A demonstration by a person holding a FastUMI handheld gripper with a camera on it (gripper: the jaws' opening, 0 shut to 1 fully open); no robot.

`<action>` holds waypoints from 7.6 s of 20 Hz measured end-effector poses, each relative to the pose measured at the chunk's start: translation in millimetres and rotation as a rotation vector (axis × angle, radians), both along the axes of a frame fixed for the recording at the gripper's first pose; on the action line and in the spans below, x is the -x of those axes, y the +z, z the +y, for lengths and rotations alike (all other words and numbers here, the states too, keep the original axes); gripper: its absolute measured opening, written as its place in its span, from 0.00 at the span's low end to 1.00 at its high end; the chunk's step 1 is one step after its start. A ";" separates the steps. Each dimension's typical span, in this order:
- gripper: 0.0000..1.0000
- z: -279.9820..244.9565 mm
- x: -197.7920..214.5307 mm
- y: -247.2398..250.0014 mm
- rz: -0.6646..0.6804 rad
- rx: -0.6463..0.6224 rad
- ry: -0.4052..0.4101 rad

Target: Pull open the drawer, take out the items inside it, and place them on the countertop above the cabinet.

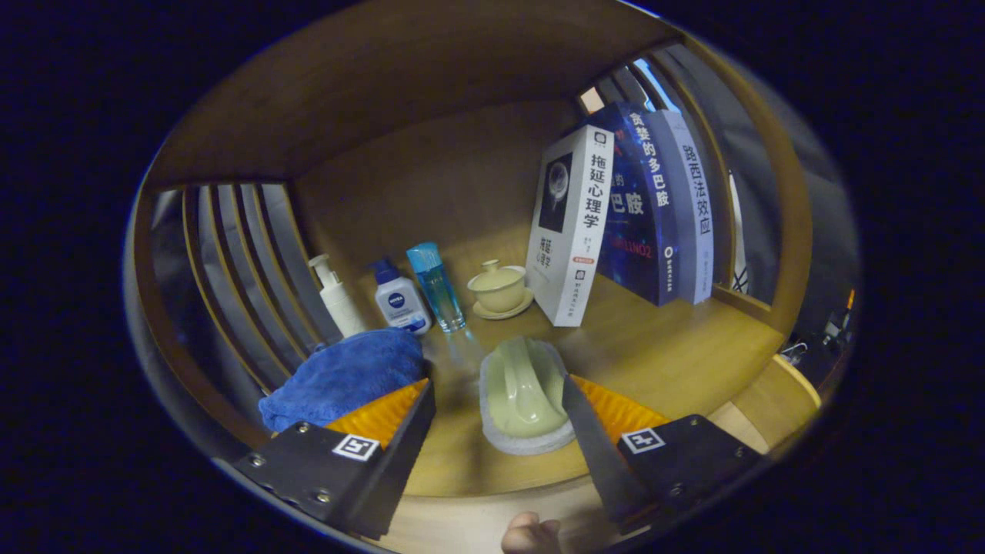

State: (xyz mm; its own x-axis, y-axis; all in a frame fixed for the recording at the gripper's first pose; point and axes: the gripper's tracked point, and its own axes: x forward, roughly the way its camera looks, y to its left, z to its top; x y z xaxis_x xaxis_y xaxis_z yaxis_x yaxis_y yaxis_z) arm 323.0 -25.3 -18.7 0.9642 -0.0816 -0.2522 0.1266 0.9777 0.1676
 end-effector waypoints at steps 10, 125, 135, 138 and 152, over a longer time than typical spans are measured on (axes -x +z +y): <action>0.99 23.0 95.9 17.8 -0.053 0.146 0.043; 0.98 14.9 278.4 -89.6 -0.123 0.206 0.067; 0.98 49.8 338.3 37.9 -0.310 0.240 0.095; 0.98 53.8 357.0 67.5 -0.354 0.250 0.066; 0.98 59.3 371.7 97.2 -0.410 0.265 0.052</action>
State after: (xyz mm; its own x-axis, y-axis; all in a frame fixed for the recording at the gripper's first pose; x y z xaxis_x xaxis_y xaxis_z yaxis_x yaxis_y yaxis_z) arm -48.7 34.0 78.5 0.9841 -0.0411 0.1725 0.0525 0.9967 -0.0623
